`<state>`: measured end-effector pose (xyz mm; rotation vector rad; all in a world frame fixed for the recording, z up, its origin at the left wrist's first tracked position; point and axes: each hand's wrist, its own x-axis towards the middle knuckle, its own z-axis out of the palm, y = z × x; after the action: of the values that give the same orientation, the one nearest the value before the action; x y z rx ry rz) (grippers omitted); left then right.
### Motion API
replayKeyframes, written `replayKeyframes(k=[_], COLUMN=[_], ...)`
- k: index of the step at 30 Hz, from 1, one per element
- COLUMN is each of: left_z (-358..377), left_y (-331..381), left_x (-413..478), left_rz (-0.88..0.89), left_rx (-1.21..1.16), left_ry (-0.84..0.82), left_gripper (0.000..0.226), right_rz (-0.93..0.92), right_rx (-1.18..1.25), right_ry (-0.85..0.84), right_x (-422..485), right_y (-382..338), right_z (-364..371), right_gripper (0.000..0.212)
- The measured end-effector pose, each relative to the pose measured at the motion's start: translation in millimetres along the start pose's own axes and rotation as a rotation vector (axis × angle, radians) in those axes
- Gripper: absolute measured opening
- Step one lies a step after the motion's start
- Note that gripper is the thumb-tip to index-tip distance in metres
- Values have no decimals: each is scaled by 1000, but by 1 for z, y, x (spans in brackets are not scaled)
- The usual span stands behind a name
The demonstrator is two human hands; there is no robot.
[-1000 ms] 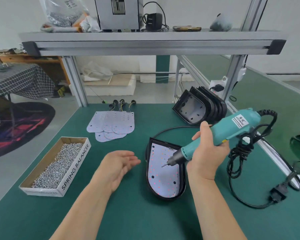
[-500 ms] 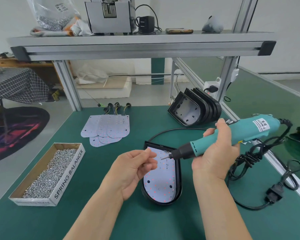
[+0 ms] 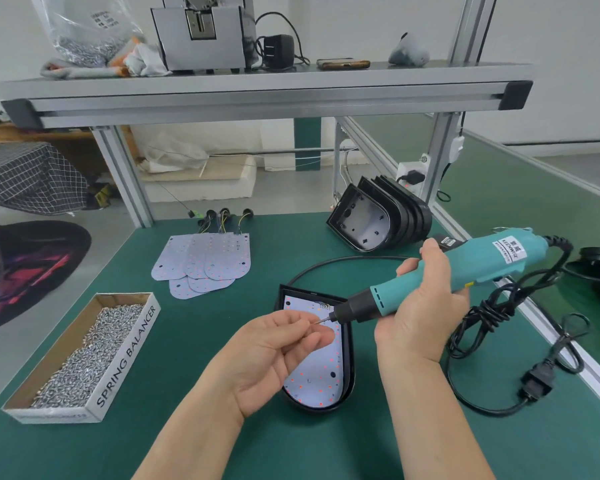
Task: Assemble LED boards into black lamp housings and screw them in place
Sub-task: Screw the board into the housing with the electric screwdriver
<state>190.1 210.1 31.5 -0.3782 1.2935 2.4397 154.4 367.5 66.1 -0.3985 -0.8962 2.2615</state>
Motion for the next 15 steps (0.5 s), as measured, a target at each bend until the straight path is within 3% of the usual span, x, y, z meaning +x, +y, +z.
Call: replayKeyframes(k=[15], left_z=[1], left_y=[-5], left_x=[5], left_rz=[-100], left_rx=[-167], left_ry=[36], left_gripper=[13], right_rz=[26], right_rx=[14], right_ry=[12], right_x=[3], right_y=[-7], right_z=[-2], right_gripper=[18])
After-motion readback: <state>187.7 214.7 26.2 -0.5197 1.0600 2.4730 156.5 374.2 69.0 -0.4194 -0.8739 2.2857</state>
